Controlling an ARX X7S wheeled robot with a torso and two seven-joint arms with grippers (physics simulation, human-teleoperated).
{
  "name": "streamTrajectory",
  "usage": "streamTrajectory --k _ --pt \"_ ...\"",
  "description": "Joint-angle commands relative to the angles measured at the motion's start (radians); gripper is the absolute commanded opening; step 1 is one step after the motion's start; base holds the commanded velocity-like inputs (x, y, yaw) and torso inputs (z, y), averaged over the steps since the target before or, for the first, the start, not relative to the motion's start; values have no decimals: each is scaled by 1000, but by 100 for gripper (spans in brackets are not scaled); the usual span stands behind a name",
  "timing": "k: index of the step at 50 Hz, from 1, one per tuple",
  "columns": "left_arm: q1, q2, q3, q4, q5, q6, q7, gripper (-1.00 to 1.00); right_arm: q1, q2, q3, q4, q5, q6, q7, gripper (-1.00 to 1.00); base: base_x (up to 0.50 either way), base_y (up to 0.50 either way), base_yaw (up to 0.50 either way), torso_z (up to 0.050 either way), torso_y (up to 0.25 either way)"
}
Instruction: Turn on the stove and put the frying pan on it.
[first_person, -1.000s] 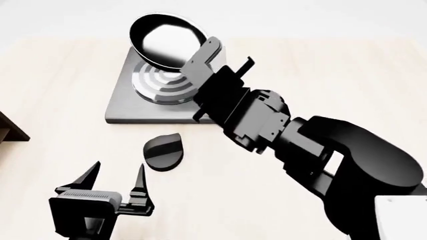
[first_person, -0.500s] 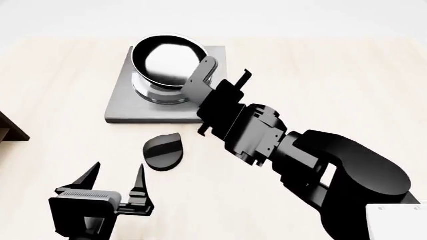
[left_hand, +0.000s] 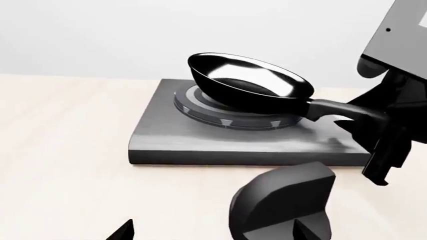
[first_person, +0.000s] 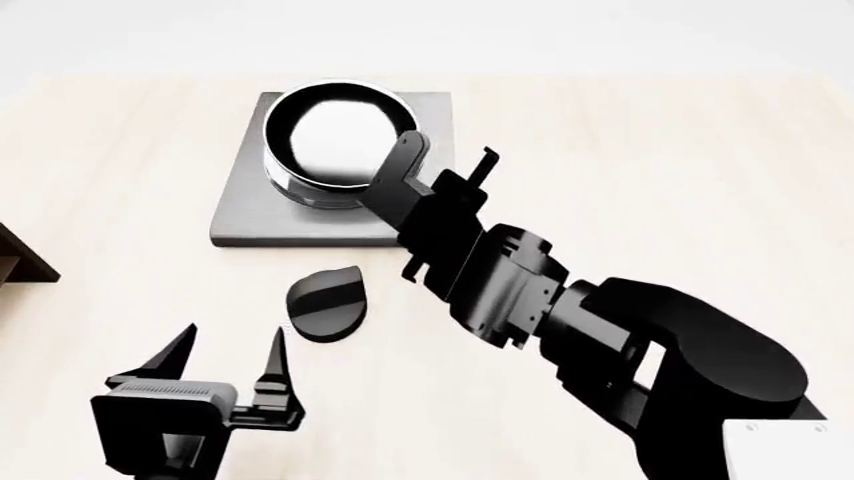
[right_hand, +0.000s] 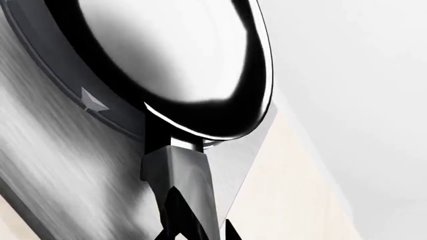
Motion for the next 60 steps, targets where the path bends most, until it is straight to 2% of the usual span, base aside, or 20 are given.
streamTrajectory --k 1,5,6,21,30,46,48,50,54,60 --pt "1 -3 -4 -1 -9 5 1 100 -2 0 16 4 -83 11 34 -100 0 0 0 0 0" --pt "2 -4 -3 -1 -8 7 -1 100 -3 0 18 4 -77 16 32 -100 0 0 0 0 0" --pt "2 -3 -3 -4 -9 6 0 100 -3 0 18 2 -77 19 31 100 0 0 0 0 0" --pt "1 -4 3 -11 -6 13 -2 100 -2 0 20 7 -51 16 5 100 0 0 0 0 0" --pt "0 -6 6 -9 -8 10 -4 100 44 0 30 19 217 12 -128 100 0 0 0 0 0" --pt "1 -9 7 -7 -8 11 -12 100 92 6 39 5 308 -52 -159 100 0 0 0 0 0" --pt "1 -10 6 -5 -9 10 -13 100 97 21 44 -25 314 -48 -150 100 0 0 0 0 0" --pt "2 -13 1 2 -12 7 -18 100 116 111 77 -189 347 -39 -86 100 0 0 0 0 0" --pt "1 -13 1 5 -9 3 -26 100 119 201 84 -346 338 -56 -16 100 0 0 0 0 0" --pt "-9 -14 6 16 -2 -18 -42 100 100 400 128 -694 375 -90 105 100 0 0 0 0 0"
